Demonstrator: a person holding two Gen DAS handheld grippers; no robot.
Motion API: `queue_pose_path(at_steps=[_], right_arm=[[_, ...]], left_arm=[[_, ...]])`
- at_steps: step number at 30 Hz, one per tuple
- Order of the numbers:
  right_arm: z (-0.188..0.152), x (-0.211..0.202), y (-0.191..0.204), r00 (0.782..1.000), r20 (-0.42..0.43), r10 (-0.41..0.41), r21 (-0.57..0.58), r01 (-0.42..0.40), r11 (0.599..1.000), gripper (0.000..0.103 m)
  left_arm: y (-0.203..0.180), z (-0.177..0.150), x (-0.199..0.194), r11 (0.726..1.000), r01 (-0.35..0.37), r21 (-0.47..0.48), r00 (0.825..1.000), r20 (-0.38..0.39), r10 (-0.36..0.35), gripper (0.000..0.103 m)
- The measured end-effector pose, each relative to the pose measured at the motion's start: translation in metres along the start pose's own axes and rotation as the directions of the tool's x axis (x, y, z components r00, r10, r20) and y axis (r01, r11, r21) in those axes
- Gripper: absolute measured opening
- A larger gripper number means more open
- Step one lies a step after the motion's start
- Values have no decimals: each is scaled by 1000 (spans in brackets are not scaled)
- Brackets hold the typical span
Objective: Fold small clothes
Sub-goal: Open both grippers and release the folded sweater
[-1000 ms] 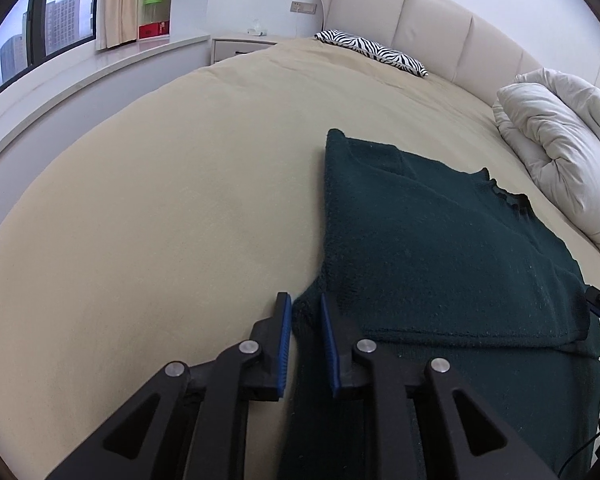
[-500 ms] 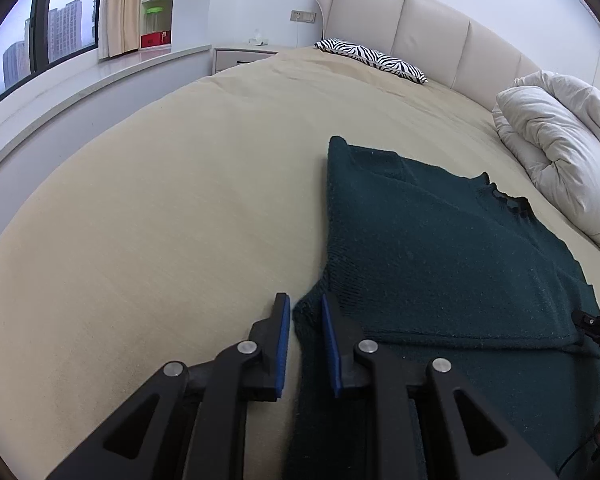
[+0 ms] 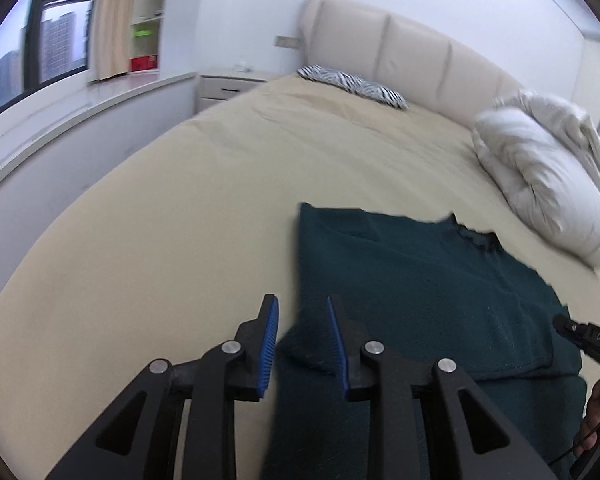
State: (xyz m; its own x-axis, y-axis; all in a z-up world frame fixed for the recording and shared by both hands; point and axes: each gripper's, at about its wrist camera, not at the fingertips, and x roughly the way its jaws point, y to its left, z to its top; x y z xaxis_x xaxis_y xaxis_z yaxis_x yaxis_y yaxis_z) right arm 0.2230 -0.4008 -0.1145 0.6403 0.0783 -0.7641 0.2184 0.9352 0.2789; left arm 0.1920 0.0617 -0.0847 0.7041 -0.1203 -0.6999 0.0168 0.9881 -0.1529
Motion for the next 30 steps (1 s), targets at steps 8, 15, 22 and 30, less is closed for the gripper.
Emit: queue_pose_path(at_steps=[8, 15, 22, 30], right_arm=[[-9, 41, 3, 993, -84, 82, 2, -82, 997, 21], [-9, 38, -16, 996, -69, 59, 34, -57, 998, 18], [-6, 12, -14, 999, -7, 49, 46, -49, 998, 23], [-11, 39, 4, 990, -83, 111, 8, -110, 994, 32]], left_arm=[[9, -12, 49, 1000, -16, -4, 996, -92, 16, 33], [31, -17, 34, 994, -7, -113, 999, -50, 1, 34], [33, -2, 5, 988, -38, -147, 998, 39, 44, 30], [2, -14, 52, 1000, -25, -1, 996, -90, 25, 36]])
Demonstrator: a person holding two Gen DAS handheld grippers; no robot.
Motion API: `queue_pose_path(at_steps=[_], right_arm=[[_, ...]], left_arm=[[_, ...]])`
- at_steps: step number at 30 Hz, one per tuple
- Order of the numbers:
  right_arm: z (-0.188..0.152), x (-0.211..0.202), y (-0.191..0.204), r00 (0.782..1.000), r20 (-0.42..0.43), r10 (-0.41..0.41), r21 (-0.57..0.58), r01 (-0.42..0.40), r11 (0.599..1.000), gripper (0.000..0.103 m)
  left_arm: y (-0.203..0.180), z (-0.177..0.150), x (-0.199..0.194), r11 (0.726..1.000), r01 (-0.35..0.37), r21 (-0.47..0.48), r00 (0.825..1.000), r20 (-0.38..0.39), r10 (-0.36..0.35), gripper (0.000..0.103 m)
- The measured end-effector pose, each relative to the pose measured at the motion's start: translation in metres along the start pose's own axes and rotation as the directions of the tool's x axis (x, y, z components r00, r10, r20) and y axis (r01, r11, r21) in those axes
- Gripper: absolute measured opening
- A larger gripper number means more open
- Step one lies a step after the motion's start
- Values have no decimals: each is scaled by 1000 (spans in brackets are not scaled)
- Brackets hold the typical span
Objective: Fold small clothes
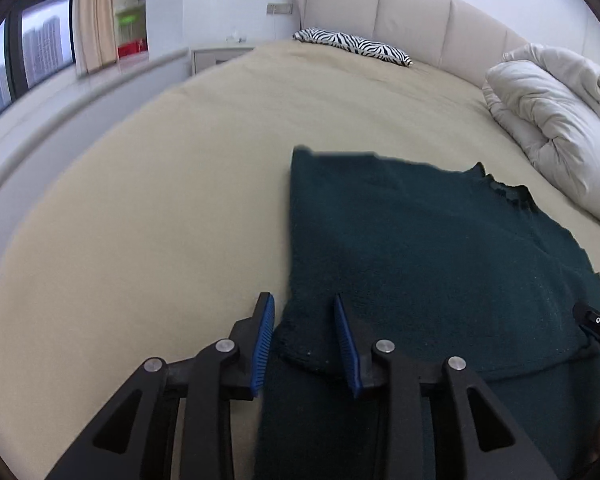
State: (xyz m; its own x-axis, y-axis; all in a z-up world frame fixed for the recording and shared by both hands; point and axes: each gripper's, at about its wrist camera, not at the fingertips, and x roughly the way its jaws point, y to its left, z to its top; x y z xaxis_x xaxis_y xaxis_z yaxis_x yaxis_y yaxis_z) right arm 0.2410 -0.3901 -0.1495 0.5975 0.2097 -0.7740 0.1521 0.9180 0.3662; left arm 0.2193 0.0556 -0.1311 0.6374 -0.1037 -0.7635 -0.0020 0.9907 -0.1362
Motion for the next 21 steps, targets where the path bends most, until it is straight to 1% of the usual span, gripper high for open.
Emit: queue_pose_path(at_steps=[1, 2, 3, 5, 6, 7, 8, 9, 10, 11, 12, 13, 14, 15, 17, 18, 20, 21], right_arm=[[-1, 4, -5, 1000, 8, 18, 11, -18, 1000, 32], [-3, 2, -11, 999, 24, 48, 28, -49, 998, 32], [-4, -2, -16, 998, 24, 51, 43, -52, 998, 32], [-4, -13, -20, 999, 46, 18, 54, -20, 998, 32], [-5, -20, -21, 998, 63, 5, 58, -9, 998, 32], [-6, -26, -23, 997, 80, 6, 62, -11, 998, 33], [-8, -30, -26, 996, 91, 5, 58, -10, 998, 39], [-10, -28, -28, 997, 76, -27, 52, 23, 998, 46], [-13, -20, -34, 997, 25, -72, 47, 70, 996, 58], [-15, -16, -37, 998, 1, -65, 41, 65, 997, 57], [-17, -22, -40, 998, 12, -57, 46, 56, 997, 55], [-19, -33, -43, 998, 24, -63, 70, 61, 996, 55], [-22, -47, -46, 997, 38, -62, 103, 57, 993, 57], [-27, -62, -48, 997, 59, -40, 118, 33, 993, 57], [-42, -93, -53, 995, 100, -15, 129, 2, 992, 57], [-51, -106, -56, 993, 114, -8, 138, -8, 990, 57], [-75, -132, -65, 991, 129, 28, 170, -49, 984, 57], [-87, -143, -69, 991, 127, 46, 185, -69, 980, 57]], left_arm=[[3, 0, 0, 1000, 13, -14, 1000, 0, -13, 36], [2, 2, -2, 1000, 6, -4, 1000, -2, -6, 36], [0, 3, -4, 1000, -3, 8, 1000, -1, 3, 37], [2, 2, -9, 1000, 3, 7, 1000, 4, -3, 37], [4, 0, -13, 1000, 3, 3, 1000, 7, -3, 39], [7, -2, -19, 1000, -3, 3, 1000, 5, 3, 44], [9, -5, -23, 1000, -4, 6, 1000, -1, 4, 45], [10, -8, -26, 1000, -1, 7, 1000, -9, 1, 45], [14, -11, -33, 1000, 9, 6, 1000, -21, -9, 45], [17, -14, -38, 1000, 14, 10, 999, -32, -14, 45], [23, -19, -48, 1000, 28, 11, 999, -39, -27, 47], [31, -24, -58, 999, 48, -3, 998, -46, -48, 54], [39, -30, -68, 997, 68, -27, 996, -52, -69, 59], [49, -37, -81, 993, 98, -65, 993, -57, -102, 66], [61, -53, -104, 983, 158, -95, 984, -70, -165, 67], [63, -64, -114, 978, 188, -86, 977, -86, -196, 67], [67, -88, -132, 968, 239, -75, 962, -120, -247, 67], [69, -102, -139, 960, 268, -84, 949, -146, -278, 67]])
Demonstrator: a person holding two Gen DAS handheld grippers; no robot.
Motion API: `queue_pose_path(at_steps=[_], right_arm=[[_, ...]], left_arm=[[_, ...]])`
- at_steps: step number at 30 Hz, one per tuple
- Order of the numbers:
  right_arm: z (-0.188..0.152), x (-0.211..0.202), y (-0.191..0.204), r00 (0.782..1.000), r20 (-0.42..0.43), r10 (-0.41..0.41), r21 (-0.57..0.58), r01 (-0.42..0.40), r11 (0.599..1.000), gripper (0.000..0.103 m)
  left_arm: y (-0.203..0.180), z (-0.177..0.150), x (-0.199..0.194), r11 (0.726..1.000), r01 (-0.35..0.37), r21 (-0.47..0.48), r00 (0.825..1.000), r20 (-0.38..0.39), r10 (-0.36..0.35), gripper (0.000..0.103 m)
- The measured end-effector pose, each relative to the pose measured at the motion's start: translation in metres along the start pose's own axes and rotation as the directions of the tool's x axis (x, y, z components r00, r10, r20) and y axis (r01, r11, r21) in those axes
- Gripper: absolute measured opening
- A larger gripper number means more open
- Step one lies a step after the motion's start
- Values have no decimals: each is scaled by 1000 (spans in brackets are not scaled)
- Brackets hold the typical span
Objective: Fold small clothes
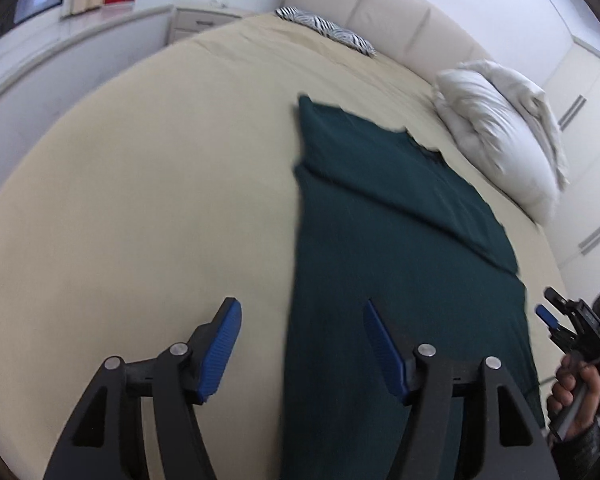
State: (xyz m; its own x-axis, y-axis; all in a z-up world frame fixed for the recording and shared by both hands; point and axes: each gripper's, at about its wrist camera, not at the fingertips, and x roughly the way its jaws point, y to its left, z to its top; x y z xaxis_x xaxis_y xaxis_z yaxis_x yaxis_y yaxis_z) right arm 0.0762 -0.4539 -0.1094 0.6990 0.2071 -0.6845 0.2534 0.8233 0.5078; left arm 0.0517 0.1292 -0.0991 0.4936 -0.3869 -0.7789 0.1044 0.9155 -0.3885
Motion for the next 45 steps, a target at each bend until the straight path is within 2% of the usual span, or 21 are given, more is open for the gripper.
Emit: queue_pose_path(at_steps=[3, 8, 14, 22, 26, 29, 31, 37, 40, 45], right_arm=[[-36, -37, -17, 1000, -12, 22, 25, -21, 999, 57], [-80, -72, -46, 998, -51, 27, 81, -23, 996, 57], [-108, -97, -73, 996, -76, 37, 124, -27, 992, 57], [-121, -127, -108, 994, -105, 42, 183, -22, 983, 57], [-122, -146, -121, 994, -114, 5, 182, 16, 983, 57], [-122, -148, -133, 988, -154, -6, 199, 37, 979, 57], [-125, -151, -137, 985, -170, -1, 199, 35, 979, 57], [-128, -159, -144, 978, -207, -8, 192, 48, 980, 55], [-131, -158, -145, 969, -249, 11, 207, 42, 977, 55], [-136, -152, -151, 950, -300, 89, 290, 2, 957, 55]], left_arm=[[6, -38, -8, 996, 72, -47, 995, -69, -75, 67], [13, -77, -27, 985, 140, -96, 984, -99, -149, 67], [23, -87, -33, 962, 227, -153, 956, -151, -250, 63], [40, -94, -33, 927, 294, -231, 926, -171, -336, 48], [43, -95, -32, 924, 297, -240, 923, -176, -343, 41], [45, -95, -32, 924, 293, -244, 924, -177, -340, 34], [46, -96, -34, 926, 290, -241, 924, -183, -336, 28], [48, -98, -35, 931, 279, -235, 925, -195, -326, 20], [47, -98, -35, 933, 275, -232, 925, -200, -322, 18], [49, -99, -34, 935, 268, -233, 926, -205, -317, 14]])
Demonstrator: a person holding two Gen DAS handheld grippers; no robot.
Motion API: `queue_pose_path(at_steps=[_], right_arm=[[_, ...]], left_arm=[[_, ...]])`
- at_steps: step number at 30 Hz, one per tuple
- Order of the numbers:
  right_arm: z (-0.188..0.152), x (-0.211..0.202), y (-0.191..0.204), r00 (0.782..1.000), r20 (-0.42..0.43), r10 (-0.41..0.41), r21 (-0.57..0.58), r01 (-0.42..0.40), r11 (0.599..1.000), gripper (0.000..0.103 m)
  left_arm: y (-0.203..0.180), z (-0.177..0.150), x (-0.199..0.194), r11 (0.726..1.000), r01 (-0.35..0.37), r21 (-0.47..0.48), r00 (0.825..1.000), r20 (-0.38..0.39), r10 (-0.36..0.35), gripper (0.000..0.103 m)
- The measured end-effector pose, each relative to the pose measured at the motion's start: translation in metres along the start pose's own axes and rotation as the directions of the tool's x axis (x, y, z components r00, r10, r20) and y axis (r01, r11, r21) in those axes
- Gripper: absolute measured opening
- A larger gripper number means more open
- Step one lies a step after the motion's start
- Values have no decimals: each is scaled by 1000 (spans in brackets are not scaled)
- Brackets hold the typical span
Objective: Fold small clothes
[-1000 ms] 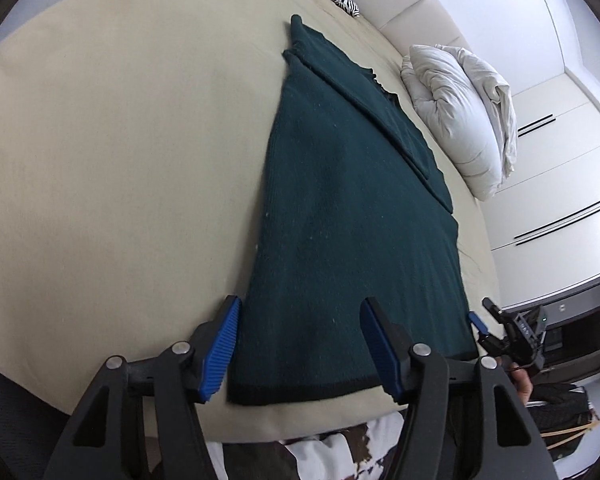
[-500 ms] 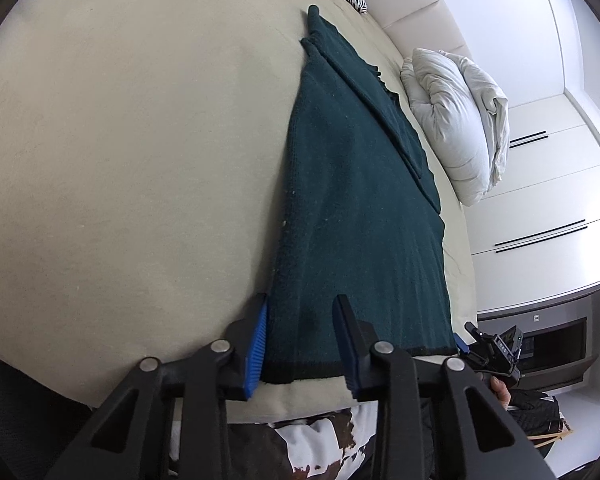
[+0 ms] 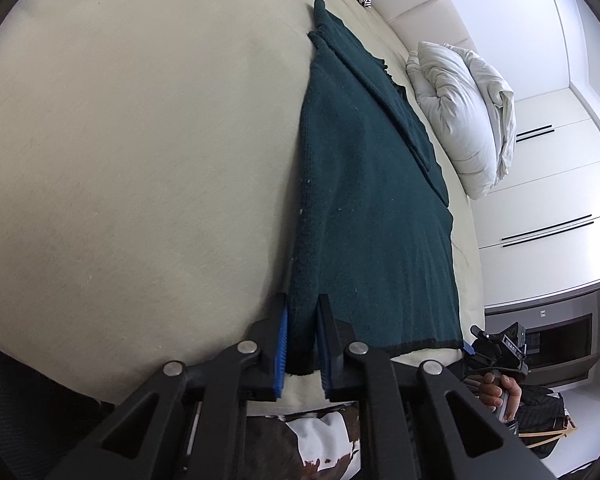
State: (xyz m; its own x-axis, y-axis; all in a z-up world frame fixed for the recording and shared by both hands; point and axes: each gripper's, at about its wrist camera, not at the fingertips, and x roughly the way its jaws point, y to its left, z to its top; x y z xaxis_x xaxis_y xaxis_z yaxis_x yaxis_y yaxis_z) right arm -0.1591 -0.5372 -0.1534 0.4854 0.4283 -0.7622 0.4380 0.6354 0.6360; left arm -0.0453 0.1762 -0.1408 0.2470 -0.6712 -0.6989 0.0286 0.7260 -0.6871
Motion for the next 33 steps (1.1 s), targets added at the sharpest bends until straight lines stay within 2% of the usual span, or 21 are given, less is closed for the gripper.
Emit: queue_pose_path(at_steps=[8, 12, 14, 20, 29, 33], right_arm=[[-2, 20, -2, 995, -80, 58, 85, -51, 995, 42], [-5, 22, -5, 994, -84, 69, 113, -60, 992, 31], [-7, 23, -10, 994, -83, 72, 125, -62, 990, 21], [-9, 24, -15, 994, -70, 78, 128, -69, 989, 10], [-10, 22, -3, 998, -33, 51, 59, -49, 997, 6], [-9, 20, 4, 998, -15, 54, 40, -54, 998, 5]], left_arm=[[6, -1, -2, 1000, 1, -2, 1000, -3, -1, 10], [5, -2, -2, 1000, 1, -3, 1000, -3, -1, 10], [6, -2, -2, 1000, 2, -5, 1000, -4, -2, 9], [6, -3, -3, 1000, -1, 0, 1000, -5, 1, 9], [4, -3, -6, 1000, -8, 20, 1000, 12, 8, 7], [1, -2, -11, 1000, 15, 27, 1000, 19, -15, 7]])
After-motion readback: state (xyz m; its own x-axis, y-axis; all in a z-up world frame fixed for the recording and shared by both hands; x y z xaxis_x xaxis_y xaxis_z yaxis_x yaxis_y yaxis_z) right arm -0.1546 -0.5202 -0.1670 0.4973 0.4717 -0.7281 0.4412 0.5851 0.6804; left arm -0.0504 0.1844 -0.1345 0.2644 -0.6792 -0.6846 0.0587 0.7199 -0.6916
